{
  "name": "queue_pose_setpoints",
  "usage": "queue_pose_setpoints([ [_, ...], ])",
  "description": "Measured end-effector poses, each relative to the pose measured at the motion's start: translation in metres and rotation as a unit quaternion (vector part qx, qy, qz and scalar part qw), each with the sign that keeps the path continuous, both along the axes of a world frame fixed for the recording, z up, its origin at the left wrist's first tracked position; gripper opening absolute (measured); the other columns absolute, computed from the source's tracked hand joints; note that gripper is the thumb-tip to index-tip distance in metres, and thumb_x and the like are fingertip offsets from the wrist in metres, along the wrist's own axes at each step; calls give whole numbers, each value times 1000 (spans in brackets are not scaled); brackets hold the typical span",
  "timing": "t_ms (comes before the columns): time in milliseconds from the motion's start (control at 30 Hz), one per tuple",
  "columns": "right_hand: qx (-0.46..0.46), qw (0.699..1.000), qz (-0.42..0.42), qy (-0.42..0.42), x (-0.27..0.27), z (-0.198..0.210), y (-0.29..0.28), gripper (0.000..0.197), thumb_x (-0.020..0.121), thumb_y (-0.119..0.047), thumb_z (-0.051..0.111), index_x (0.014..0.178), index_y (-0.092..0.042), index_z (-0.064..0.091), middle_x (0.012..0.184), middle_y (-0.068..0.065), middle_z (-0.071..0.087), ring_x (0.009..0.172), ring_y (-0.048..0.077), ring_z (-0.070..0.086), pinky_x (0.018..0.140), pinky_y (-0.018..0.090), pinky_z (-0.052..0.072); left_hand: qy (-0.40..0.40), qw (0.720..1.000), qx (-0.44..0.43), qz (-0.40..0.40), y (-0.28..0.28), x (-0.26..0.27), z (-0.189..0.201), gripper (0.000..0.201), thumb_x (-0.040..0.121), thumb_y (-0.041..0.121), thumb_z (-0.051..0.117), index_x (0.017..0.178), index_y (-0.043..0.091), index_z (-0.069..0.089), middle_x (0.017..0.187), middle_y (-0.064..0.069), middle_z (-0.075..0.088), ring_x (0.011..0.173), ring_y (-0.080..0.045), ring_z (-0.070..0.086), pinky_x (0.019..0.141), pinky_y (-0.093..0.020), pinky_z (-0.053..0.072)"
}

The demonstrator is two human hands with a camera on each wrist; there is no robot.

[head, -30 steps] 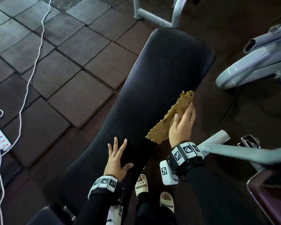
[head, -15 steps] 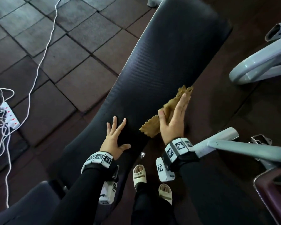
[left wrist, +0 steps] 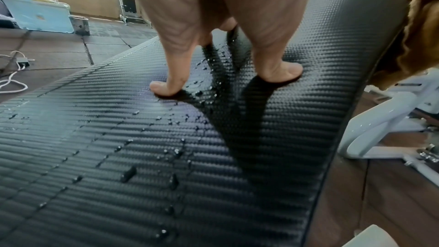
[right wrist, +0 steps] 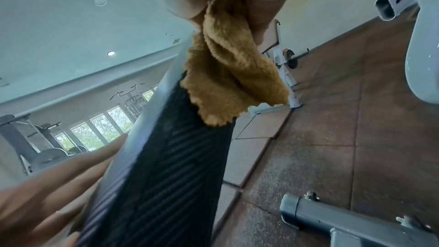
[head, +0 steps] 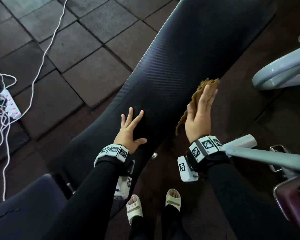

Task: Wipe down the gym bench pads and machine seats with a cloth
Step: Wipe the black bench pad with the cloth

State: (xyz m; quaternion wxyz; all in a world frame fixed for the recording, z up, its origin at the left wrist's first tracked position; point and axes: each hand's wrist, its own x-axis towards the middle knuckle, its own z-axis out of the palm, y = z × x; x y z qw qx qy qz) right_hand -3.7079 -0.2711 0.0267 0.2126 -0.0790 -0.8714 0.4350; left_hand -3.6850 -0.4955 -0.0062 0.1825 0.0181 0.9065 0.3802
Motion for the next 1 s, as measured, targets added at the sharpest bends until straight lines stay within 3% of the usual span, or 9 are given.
queue_pose_setpoints([
  [133,45,999,7,-25,19,-5,-24,62,95,-11,49,147,-13,15,154,24,-6,143,22,11,108,36,38,-6,1000,2,20,2,9,1,105,78,15,76,125,73,1,146,36,-17,139,-4,-19,109,-62,26],
  [233,94,992,46,-68,45,-16,-48,62,95,-11,49,146,-17,15,153,20,-11,144,36,3,111,52,28,11,999,15,46,4,22,-4,93,83,22,71,130,68,5,145,37,-15,142,-3,-16,105,-74,12],
  [367,214,961,59,-166,63,-24,-54,64,97,-21,44,146,-27,4,152,7,-17,143,38,-2,112,62,10,43,998,5,52,0,50,-20,72,92,37,57,139,56,6,150,31,-13,139,4,-17,111,-67,3],
  [433,293,935,42,-195,59,-20,-48,63,98,-30,39,145,-34,-2,151,-2,-20,144,35,-3,110,62,6,39,998,-23,51,-11,67,-32,68,92,50,48,139,59,1,150,32,-17,138,6,-19,110,-66,1],
  [533,353,917,45,-181,39,-8,-42,58,98,-34,37,147,-35,7,154,-4,-13,145,31,-3,113,55,1,-11,994,-47,103,-36,93,-47,68,85,66,42,133,68,-7,145,38,-23,139,5,-21,105,-70,1],
  [667,403,898,67,-161,0,-1,-58,52,99,-38,32,148,-32,14,158,-1,2,145,29,-2,115,48,-3,-160,955,-47,245,-73,130,-66,82,67,82,44,125,75,-13,148,32,-26,144,-24,-20,102,-76,12],
  [733,425,887,93,-154,-12,-5,-76,53,99,-40,30,148,-31,15,158,1,4,145,29,2,115,47,-3,-228,922,14,313,-84,144,-75,88,66,80,53,120,78,-16,149,26,-30,141,-38,-22,110,-65,10],
  [800,451,869,140,-145,-12,-13,-98,53,98,-40,31,148,-30,18,158,4,7,144,31,8,115,47,0,-236,914,50,326,-86,149,-82,89,70,75,56,120,77,-18,148,22,-34,138,-45,-25,115,-55,3],
  [1000,511,780,353,-78,74,-59,-144,58,86,-23,59,141,-29,40,151,2,32,138,30,31,112,44,15,-233,912,56,332,-81,145,-92,90,78,69,55,126,67,-21,139,26,-43,132,-47,-34,112,-51,-14],
])
